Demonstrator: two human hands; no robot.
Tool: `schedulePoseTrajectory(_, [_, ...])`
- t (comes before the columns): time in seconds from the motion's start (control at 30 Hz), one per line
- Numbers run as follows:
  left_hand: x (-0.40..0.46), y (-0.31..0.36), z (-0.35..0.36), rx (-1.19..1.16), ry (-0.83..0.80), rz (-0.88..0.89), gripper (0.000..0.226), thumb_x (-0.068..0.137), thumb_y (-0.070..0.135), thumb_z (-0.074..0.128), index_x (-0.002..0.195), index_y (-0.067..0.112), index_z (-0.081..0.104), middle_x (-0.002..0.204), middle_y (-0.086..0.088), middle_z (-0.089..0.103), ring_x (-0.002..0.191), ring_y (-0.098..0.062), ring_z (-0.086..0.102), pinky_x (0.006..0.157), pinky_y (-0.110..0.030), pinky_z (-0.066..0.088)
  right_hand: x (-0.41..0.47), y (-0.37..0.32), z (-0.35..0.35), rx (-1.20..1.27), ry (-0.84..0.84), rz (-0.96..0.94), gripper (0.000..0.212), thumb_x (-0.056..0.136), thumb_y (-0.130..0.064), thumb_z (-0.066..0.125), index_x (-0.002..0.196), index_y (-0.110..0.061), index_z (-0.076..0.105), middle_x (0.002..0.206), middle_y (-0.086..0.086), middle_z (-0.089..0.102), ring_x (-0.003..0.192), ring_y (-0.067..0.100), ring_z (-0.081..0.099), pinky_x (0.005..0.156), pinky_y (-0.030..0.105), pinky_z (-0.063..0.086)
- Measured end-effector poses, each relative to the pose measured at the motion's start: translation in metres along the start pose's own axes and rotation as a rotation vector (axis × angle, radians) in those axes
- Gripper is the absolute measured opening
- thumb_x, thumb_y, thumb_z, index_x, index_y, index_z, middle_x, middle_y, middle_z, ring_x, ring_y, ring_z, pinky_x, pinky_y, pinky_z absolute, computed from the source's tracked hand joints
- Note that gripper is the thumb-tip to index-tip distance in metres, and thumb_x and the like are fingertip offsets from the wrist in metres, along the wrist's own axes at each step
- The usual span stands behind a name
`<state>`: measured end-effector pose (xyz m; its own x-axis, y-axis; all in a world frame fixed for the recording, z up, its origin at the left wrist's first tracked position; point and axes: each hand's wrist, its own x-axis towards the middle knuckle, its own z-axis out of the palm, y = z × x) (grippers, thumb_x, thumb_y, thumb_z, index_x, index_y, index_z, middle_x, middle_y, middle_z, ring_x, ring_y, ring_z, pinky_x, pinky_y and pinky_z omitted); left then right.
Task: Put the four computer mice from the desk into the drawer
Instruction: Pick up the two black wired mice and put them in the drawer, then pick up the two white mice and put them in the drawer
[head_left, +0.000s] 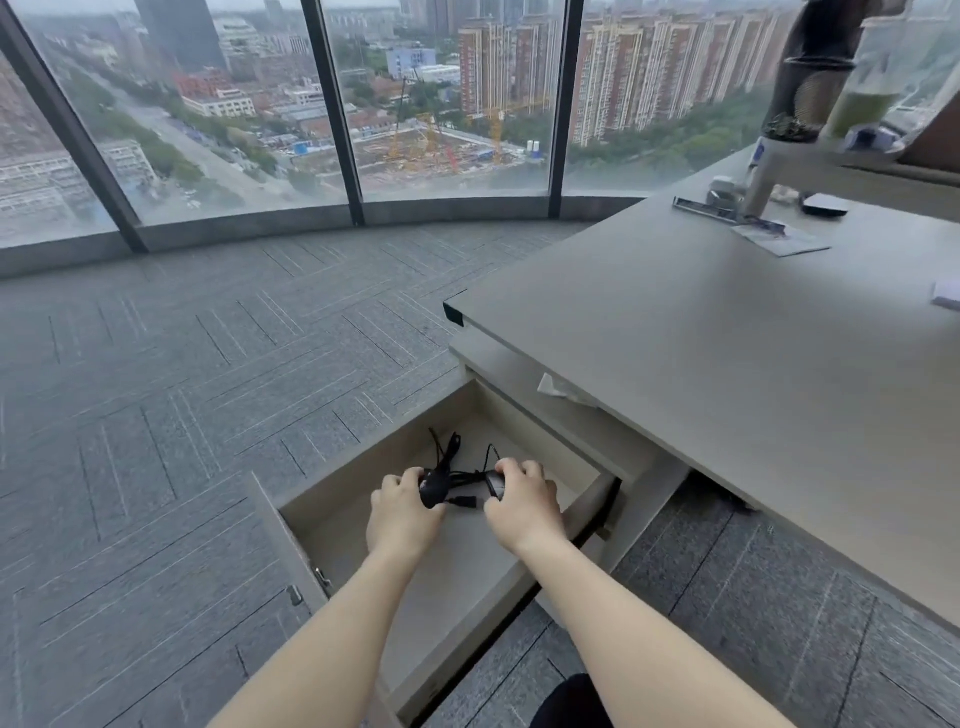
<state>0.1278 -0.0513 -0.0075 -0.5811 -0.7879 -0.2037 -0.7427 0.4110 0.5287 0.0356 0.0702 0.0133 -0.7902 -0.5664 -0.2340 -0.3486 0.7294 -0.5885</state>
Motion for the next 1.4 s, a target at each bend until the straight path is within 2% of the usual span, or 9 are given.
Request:
schedulePoseTrajectory(0.13, [0.013, -0.015, 0.017, 0.117, -0.040, -0.035, 0.056, 0.083, 0.035, 0.066, 0.134, 0.027, 0.044, 0.131, -0.006, 0.047, 0.121, -0.028, 0.044, 0.081, -0.038, 0.047, 0.025, -0.003, 0.020, -0.198, -0.101, 0.082, 0.050, 0.087, -0.010, 0.048, 0.135, -0.018, 0.035, 0.143, 0.021, 0.030, 0.122, 0.038, 0.039, 0.090, 0.037, 0.045])
schedulePoseTrajectory(0.27, [0.018, -0.022, 0.027, 0.167, -0.052, -0.033, 0.060, 0.083, 0.034, 0.066, 0.137, 0.027, 0.039, 0.129, -0.008, 0.048, 0.119, -0.031, 0.047, 0.082, -0.038, 0.047, 0.033, 0.006, 0.036, -0.328, -0.208, 0.181, 0.062, 0.087, -0.012, 0.055, 0.142, -0.020, 0.028, 0.149, 0.021, 0.022, 0.122, 0.038, 0.045, 0.092, 0.048, 0.051])
schedulePoseTrajectory(0.4, [0.018, -0.015, 0.019, 0.109, -0.008, -0.036, 0.057, 0.088, 0.045, 0.058, 0.138, 0.023, 0.042, 0.133, -0.010, 0.048, 0.121, -0.033, 0.045, 0.092, -0.040, 0.044, 0.030, 0.003, 0.030, -0.325, -0.186, 0.136, 0.053, 0.093, -0.023, 0.054, 0.141, -0.017, 0.031, 0.148, 0.019, 0.028, 0.120, 0.038, 0.050, 0.090, 0.045, 0.050])
schedulePoseTrajectory(0.57, [0.002, 0.047, -0.007, -0.152, 0.132, 0.214, 0.037, 0.096, 0.029, 0.049, 0.129, 0.016, 0.055, 0.131, -0.011, 0.054, 0.119, -0.030, 0.050, 0.099, -0.038, 0.042, -0.005, -0.001, -0.050, -0.034, 0.129, -0.115, 0.031, 0.096, -0.019, 0.041, 0.124, -0.013, 0.054, 0.128, 0.011, 0.054, 0.109, 0.029, 0.057, 0.086, 0.036, 0.047])
schedulePoseTrajectory(0.73, [-0.066, 0.155, -0.008, -0.395, 0.181, 0.574, 0.024, 0.096, 0.019, 0.051, 0.115, 0.013, 0.064, 0.107, 0.003, 0.059, 0.096, -0.012, 0.060, 0.084, -0.020, 0.045, -0.075, 0.036, -0.161, 0.108, 0.542, -0.241, 0.025, 0.092, -0.008, 0.050, 0.108, -0.010, 0.069, 0.108, 0.006, 0.072, 0.095, 0.021, 0.066, 0.075, 0.019, 0.040])
schedulePoseTrajectory(0.9, [-0.157, 0.261, 0.037, -0.510, -0.034, 0.827, 0.018, 0.091, 0.020, 0.058, 0.107, 0.016, 0.067, 0.104, 0.005, 0.062, 0.087, -0.010, 0.063, 0.081, -0.030, 0.054, -0.151, 0.141, -0.264, 0.140, 0.946, -0.090, 0.023, 0.089, -0.005, 0.052, 0.101, -0.012, 0.071, 0.098, 0.005, 0.074, 0.087, 0.021, 0.065, 0.074, 0.022, 0.042])
schedulePoseTrajectory(1.03, [-0.231, 0.332, 0.088, -0.389, -0.295, 0.939, 0.033, 0.089, 0.030, 0.060, 0.120, 0.022, 0.061, 0.122, 0.003, 0.058, 0.100, -0.015, 0.062, 0.086, -0.036, 0.054, -0.199, 0.246, -0.324, 0.045, 1.102, 0.146, 0.032, 0.085, -0.002, 0.050, 0.110, -0.011, 0.067, 0.113, 0.011, 0.067, 0.109, 0.033, 0.055, 0.091, 0.036, 0.043])
schedulePoseTrajectory(1.17, [-0.283, 0.383, 0.135, -0.214, -0.432, 0.947, 0.063, 0.082, 0.042, 0.062, 0.140, 0.031, 0.041, 0.143, -0.001, 0.041, 0.125, -0.026, 0.048, 0.098, -0.040, 0.046, -0.215, 0.335, -0.360, -0.116, 0.997, 0.345, 0.040, 0.086, -0.008, 0.054, 0.125, -0.008, 0.061, 0.131, 0.020, 0.058, 0.123, 0.038, 0.048, 0.102, 0.038, 0.035])
schedulePoseTrajectory(1.4, [-0.309, 0.436, 0.187, 0.092, -0.327, 0.908, 0.082, 0.077, 0.055, 0.060, 0.149, 0.038, 0.023, 0.162, -0.014, 0.010, 0.140, -0.038, 0.026, 0.111, -0.044, 0.031, -0.193, 0.395, -0.387, -0.080, 0.620, 0.446, 0.066, 0.089, -0.037, 0.059, 0.149, -0.025, 0.033, 0.159, 0.016, 0.026, 0.146, 0.034, 0.024, 0.116, 0.041, 0.023])
